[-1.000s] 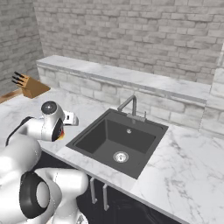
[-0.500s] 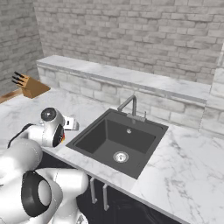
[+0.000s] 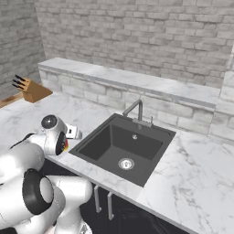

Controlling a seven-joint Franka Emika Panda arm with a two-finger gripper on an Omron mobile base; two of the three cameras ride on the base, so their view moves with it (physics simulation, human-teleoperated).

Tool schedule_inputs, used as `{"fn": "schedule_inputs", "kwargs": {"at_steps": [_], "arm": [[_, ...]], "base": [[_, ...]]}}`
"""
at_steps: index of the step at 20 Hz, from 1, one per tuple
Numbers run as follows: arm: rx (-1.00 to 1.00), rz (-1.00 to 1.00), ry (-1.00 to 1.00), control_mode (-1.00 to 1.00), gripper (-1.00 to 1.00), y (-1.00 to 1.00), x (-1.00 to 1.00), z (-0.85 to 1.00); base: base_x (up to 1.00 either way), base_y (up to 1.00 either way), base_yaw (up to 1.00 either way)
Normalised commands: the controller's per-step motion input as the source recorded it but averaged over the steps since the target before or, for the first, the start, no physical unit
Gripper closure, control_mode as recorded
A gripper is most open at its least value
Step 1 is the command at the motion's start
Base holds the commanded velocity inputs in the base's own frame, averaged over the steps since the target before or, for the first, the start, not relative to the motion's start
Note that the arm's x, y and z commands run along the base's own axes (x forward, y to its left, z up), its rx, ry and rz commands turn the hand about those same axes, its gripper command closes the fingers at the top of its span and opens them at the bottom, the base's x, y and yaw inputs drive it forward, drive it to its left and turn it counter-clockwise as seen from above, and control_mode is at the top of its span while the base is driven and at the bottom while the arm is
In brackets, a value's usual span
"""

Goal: Pick the cup and bowl from the counter and place them on the counter next to the sink.

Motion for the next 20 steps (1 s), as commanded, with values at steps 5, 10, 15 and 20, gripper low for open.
{"fn": "schedule_inputs", "kwargs": {"at_steps": [5,10,15,20], "arm": [[0.00,-0.05,0.00,-1.00,1.00,0.00,0.10,-0.31],[0.00,-0.02,0.00,-1.00,1.00,0.00,0.11,-0.16],[0.00,-0.02,0.00,-1.00,1.00,0.00,0.30,-0.18],[0.00,0.00,0.00,-1.00,1.00,0.00,0.32,-0.20]], "base": [[0.00,0.00,0.00],[0.00,0.00,0.00],[0.00,0.00,0.00],[0.00,0.00,0.00]]}}
